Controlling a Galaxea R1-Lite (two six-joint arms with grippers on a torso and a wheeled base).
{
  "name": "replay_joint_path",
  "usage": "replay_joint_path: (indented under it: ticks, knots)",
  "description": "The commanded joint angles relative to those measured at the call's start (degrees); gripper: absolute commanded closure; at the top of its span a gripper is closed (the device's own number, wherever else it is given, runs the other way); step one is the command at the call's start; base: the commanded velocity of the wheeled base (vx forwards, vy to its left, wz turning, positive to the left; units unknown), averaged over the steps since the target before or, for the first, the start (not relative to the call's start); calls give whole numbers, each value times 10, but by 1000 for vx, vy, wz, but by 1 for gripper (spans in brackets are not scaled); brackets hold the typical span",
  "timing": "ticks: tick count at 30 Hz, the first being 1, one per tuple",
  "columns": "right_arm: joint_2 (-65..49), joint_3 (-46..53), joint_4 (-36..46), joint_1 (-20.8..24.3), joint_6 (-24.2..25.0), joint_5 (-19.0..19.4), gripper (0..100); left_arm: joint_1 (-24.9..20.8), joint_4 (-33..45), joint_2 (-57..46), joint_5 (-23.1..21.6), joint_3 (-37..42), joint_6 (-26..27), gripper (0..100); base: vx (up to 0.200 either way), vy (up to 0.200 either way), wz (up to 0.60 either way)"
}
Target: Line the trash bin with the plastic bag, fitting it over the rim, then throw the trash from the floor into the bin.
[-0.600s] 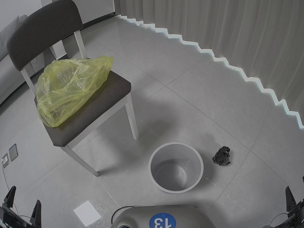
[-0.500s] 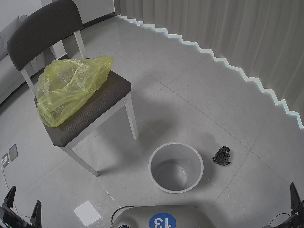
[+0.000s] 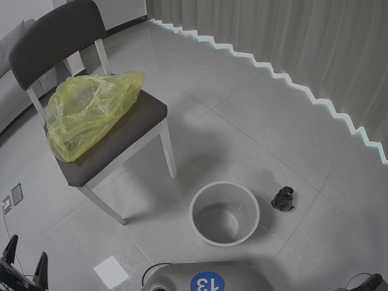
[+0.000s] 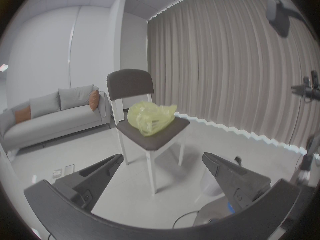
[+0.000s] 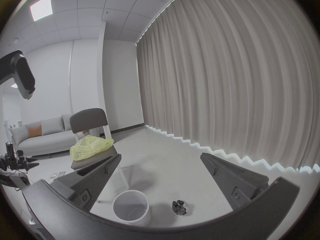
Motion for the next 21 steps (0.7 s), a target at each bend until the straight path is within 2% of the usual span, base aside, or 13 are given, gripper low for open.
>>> replay_joint_path:
  ticks: [1,8,10,17,21]
  knots:
    - [163,-94,-11,4,-19,43,0,-5,-11,7,-9,-80,-61,0,0,0,0]
    - [220,-107,-31,-3,-29,55,0,-9,4,71,-4,-111,16,0,0,0,0]
    - [225,-105,-32,-3,-30,55,0,-9,3,94,-3,-117,19,0,0,0,0]
    - [249,-97,-36,-11,-33,48,0,3,-3,290,17,-192,19,0,0,0,0]
    - [261,-97,-37,-47,-33,54,0,3,-10,367,50,-231,22,0,0,0,0]
